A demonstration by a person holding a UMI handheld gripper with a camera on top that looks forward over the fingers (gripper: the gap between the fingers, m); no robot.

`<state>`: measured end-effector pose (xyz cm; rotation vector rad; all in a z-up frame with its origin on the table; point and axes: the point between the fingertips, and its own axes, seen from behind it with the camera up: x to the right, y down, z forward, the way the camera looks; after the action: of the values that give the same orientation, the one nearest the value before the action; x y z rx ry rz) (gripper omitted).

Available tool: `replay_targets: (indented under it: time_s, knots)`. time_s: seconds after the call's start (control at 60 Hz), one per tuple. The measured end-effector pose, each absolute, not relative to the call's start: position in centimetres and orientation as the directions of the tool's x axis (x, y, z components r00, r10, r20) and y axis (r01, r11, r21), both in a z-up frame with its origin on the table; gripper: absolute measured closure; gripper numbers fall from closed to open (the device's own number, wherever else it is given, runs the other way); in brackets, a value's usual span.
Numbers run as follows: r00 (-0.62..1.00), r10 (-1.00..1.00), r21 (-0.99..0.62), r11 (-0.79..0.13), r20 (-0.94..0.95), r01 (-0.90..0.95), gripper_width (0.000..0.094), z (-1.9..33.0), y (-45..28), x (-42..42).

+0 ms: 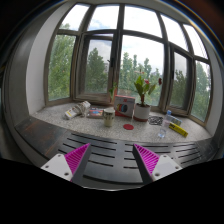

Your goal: Pour water

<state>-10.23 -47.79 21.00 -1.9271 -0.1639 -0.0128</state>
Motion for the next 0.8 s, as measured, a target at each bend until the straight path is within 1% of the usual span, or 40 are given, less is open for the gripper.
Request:
replay_targets:
  time_s: [0.05, 0.133, 0.15, 0.183, 0.233, 0.317, 0.383, 0.483, 0.633, 0.8]
  knots:
    - [0.992, 0.09, -0.926, -0.359, 0.093, 0.119, 0.0082, 20.4, -47.8, -9.1]
    - [0.993, 0.068, -0.916, -0.384, 0.1, 0.119, 0.0084, 17.5, -46.2, -4.4]
    - [0.993, 0.057, -0.911, -0.396, 0.101, 0.116, 0.0083, 17.8, -46.9, -5.2]
    - [0.994, 0.049, -0.905, -0.41, 0.102, 0.113, 0.008, 15.7, -45.5, -1.7]
    - [0.994, 0.029, -0.898, -0.427, 0.101, 0.103, 0.0081, 13.9, -44.4, 1.4]
    - [0.994, -0.014, -0.893, -0.44, 0.109, 0.091, 0.008, 11.3, -41.9, 6.9]
    - [0.992, -0.047, -0.897, -0.433, 0.116, 0.085, 0.0079, 10.0, -39.1, 11.1]
    - [0.99, -0.088, -0.916, -0.396, 0.112, 0.068, 0.0081, 9.2, -33.3, 16.9]
    - [0.987, -0.125, -0.944, -0.323, 0.106, 0.06, 0.0081, 9.5, -22.6, 24.0]
    - [0.989, -0.123, -0.963, -0.267, 0.083, 0.047, 0.0081, 9.3, -11.5, 28.6]
